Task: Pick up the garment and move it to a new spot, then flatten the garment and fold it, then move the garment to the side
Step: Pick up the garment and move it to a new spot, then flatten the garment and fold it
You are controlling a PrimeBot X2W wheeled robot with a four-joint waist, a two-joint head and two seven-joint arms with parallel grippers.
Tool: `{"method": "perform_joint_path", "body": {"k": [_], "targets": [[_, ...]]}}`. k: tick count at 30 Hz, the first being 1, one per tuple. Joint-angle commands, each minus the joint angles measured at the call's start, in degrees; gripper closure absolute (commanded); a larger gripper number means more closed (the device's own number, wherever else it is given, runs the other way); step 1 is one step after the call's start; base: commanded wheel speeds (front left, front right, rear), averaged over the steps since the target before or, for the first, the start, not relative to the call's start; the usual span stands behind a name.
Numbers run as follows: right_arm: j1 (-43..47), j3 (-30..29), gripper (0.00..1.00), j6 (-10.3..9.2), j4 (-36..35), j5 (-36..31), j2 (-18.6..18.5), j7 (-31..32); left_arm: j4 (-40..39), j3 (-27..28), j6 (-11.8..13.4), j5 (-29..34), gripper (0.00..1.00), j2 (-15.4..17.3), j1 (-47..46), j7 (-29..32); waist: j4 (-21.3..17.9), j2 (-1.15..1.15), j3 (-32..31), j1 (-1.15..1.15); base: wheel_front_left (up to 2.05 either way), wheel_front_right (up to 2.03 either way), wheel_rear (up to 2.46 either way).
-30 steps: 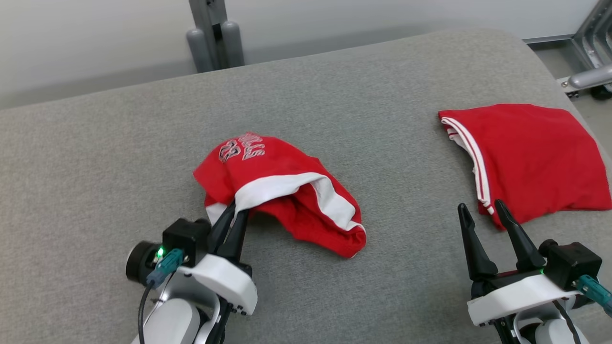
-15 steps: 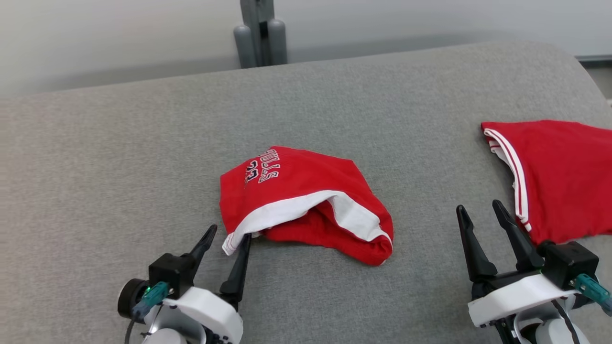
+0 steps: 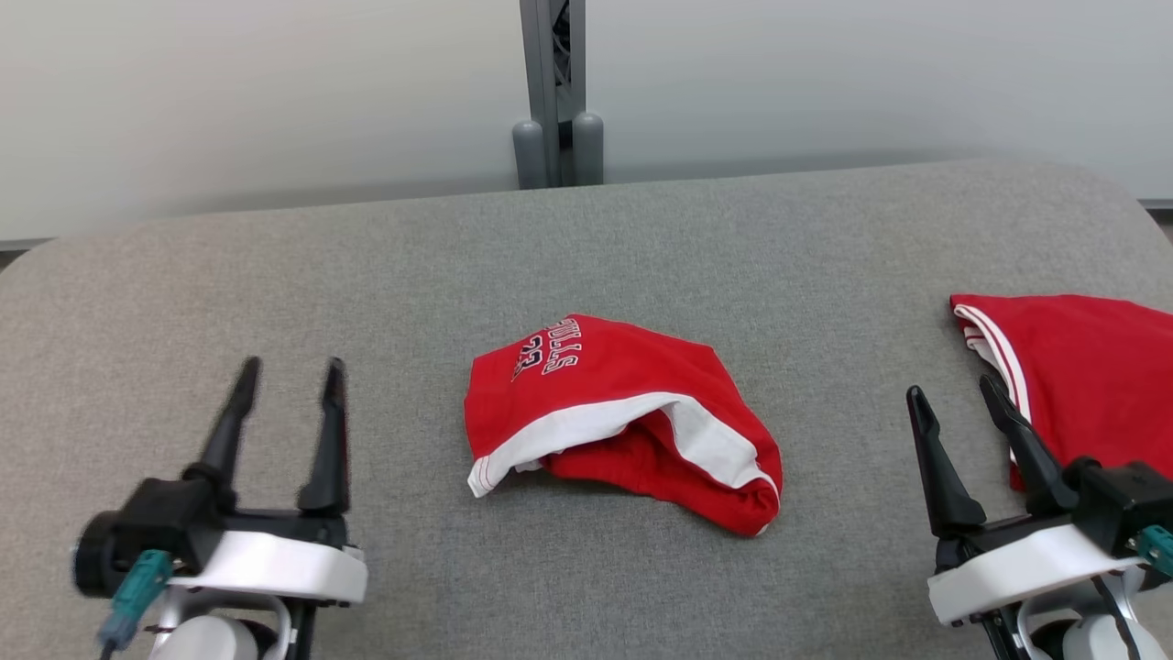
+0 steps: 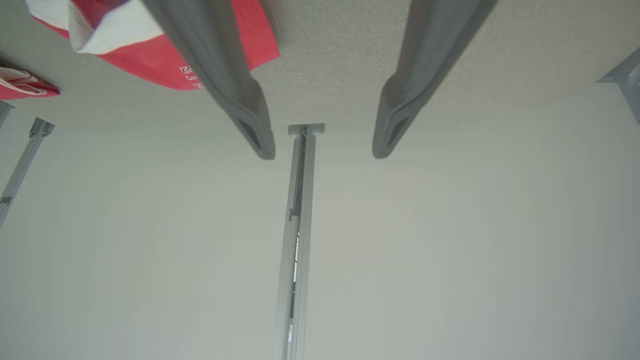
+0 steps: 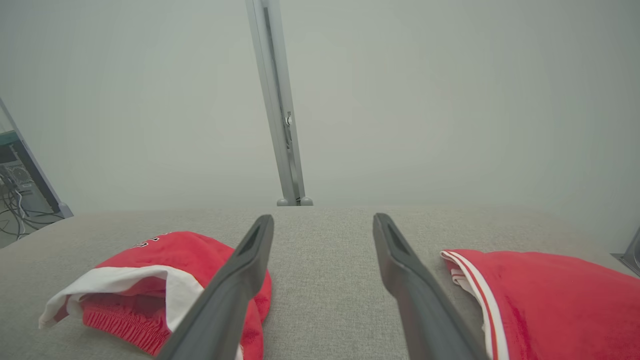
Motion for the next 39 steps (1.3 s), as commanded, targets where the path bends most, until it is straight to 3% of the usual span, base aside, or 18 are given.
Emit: {"method": "perform_joint_path", "body": {"k": [1, 4, 9, 20, 39], "targets": [[1.13, -0.5, 0.0, -0.02, -0.53, -0.34, -0.43, 0.45, -1.46, 0.87, 0.97, 0.52, 0.0, 0.7, 0.75, 0.01, 0.26, 0.0, -0.69, 0.0, 0.0, 0.0, 0.0], [2.08, -1.01, 0.0, -0.02, -1.47, -0.88, -0.46, 1.5, -5.13, 2.26, 2.85, 0.69, 0.0, 2.08, 2.63, 0.75, 0.35, 0.0, -1.77, 0.0, 0.0, 0.0, 0.0], [4.98, -0.64, 0.0, -0.02, -2.83, -1.54, -0.24, 2.9, -7.29, 2.96, 3.46, 0.31, 0.0, 3.56, 5.8, 1.41, 0.17, 0.0, -3.33, 0.0, 0.0, 0.0, 0.0], [9.07, -0.06, 0.0, -0.02, -4.5, -1.47, 0.84, 4.7, -5.45, 1.82, 3.34, -0.33, 0.0, 3.29, 9.08, 1.17, -0.27, 0.0, -4.86, 0.0, 0.0, 0.0, 0.0], [7.46, -1.85, 0.0, -0.02, -2.64, -1.06, 0.13, 4.47, -5.1, 1.11, 3.15, -0.23, 0.0, 3.8, 7.51, 1.39, 0.76, 0.0, -4.15, 0.0, 0.0, 0.0, 0.0]]}}
